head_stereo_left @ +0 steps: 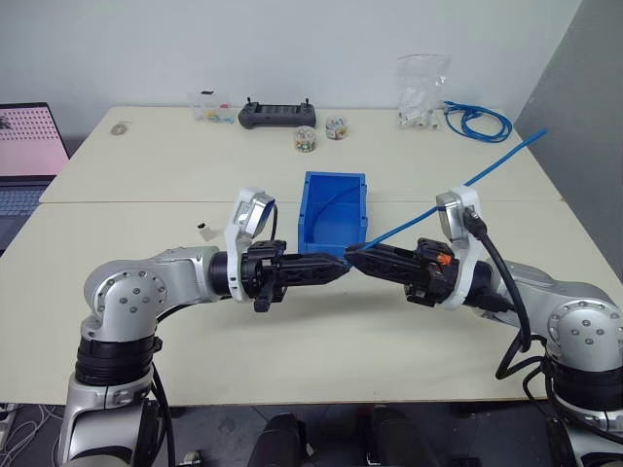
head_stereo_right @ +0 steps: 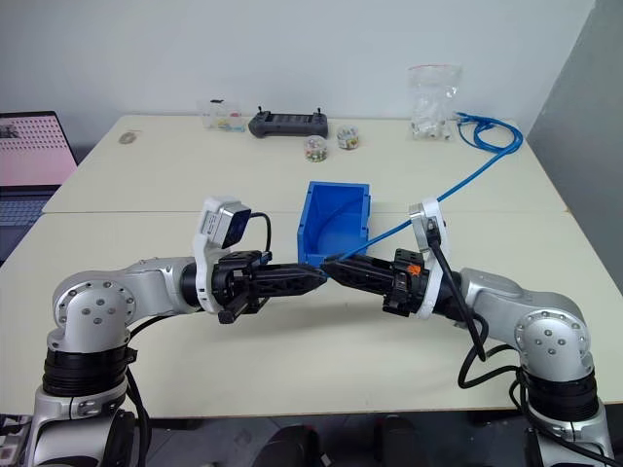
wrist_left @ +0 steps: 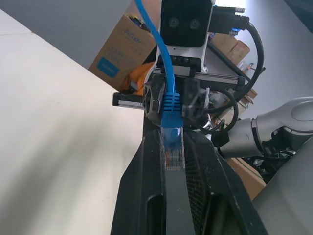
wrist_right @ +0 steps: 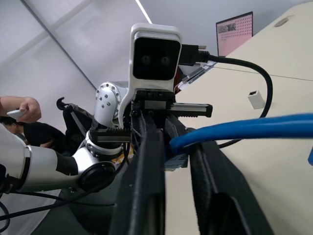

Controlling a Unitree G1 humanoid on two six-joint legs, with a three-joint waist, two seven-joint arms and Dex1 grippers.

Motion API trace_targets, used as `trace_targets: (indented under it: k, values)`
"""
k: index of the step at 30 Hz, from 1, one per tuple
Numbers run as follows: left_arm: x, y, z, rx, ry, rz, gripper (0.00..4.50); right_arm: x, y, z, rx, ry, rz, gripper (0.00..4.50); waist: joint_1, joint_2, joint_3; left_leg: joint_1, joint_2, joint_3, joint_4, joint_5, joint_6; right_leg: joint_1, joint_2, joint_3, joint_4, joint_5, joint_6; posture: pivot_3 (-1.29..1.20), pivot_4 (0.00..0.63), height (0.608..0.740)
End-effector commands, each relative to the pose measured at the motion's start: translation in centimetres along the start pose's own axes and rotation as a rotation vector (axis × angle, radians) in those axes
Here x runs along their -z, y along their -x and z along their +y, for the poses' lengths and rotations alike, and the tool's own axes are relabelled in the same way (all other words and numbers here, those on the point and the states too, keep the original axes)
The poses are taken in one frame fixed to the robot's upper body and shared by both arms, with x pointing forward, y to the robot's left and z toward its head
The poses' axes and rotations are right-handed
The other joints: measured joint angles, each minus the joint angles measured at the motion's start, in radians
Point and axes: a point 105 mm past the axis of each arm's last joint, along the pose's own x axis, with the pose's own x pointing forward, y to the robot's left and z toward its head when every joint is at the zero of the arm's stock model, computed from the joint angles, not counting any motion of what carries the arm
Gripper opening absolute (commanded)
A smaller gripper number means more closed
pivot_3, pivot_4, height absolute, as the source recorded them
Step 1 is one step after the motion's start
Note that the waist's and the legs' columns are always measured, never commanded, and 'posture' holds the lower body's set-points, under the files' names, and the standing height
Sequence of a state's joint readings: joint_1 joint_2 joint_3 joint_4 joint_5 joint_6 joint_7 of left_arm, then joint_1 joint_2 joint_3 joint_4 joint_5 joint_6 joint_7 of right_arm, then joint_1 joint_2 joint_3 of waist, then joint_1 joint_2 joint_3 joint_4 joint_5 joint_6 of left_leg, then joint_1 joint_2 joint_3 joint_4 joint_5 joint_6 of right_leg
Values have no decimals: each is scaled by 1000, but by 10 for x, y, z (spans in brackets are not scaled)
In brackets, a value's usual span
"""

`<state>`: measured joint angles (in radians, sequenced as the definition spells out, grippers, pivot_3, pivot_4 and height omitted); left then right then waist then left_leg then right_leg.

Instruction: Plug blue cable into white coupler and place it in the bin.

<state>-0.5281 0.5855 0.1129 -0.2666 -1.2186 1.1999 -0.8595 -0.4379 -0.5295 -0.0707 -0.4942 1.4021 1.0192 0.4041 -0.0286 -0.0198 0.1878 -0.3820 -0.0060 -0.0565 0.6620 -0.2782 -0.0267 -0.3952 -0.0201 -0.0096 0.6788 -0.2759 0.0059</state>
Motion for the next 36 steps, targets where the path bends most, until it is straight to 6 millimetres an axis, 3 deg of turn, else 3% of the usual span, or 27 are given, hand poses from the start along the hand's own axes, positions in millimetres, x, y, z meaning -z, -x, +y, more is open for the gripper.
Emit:
trace_targets:
  k: [1, 6, 8, 18, 26, 29, 32, 36]
  values:
    - [-8, -3, -3, -11, -66, -6, 250, -2, -4, 14, -75, 9, 9, 102, 0, 0, 0, 0, 0, 0, 0, 0, 0, 0, 0, 0, 0, 0, 0, 0, 150, 740]
    - [-9, -3, -1, -31, -71, -11, 250, -1, -4, 15, -79, 7, 11, 99, 0, 0, 0, 0, 0, 0, 0, 0, 0, 0, 0, 0, 0, 0, 0, 0, 150, 740]
    - [-9, -2, 0, -32, -65, -14, 956, -1, -4, 15, -79, 6, 11, 98, 0, 0, 0, 0, 0, 0, 0, 0, 0, 0, 0, 0, 0, 0, 0, 0, 150, 740]
    - [-9, 10, -4, -61, -81, 8, 2985, -1, -2, 2, -29, 9, -8, 90, 0, 0, 0, -1, 0, 0, 0, 0, 0, -1, 0, 0, 0, 0, 0, 0, 150, 740]
    - [2, 37, -8, -200, -102, 38, 4429, -3, 6, -27, 90, 45, -20, 90, 0, 0, 0, -1, 0, 1, -1, 0, 0, -1, 0, 1, 0, 0, 0, 0, 150, 740]
    - [12, 49, -3, -322, -128, 29, 4500, -4, 9, -37, 121, 62, -27, 89, 0, 0, 0, -1, 0, 1, -1, 0, 0, -1, 0, 1, -1, 0, 0, 0, 150, 740]
    - [8, 72, 33, -682, -256, -84, 4500, -2, 9, -41, 128, 81, -13, 89, 2, 0, 0, -1, 0, 2, -1, 0, 0, -2, 0, 2, -1, 0, 0, 0, 150, 740]
    - [9, 94, 53, -966, -302, -216, 4500, 4, 6, -43, 120, 90, 8, 89, 10, 0, 1, -1, 1, 1, -1, 0, 0, -2, -1, 1, -1, 0, 0, 0, 150, 740]
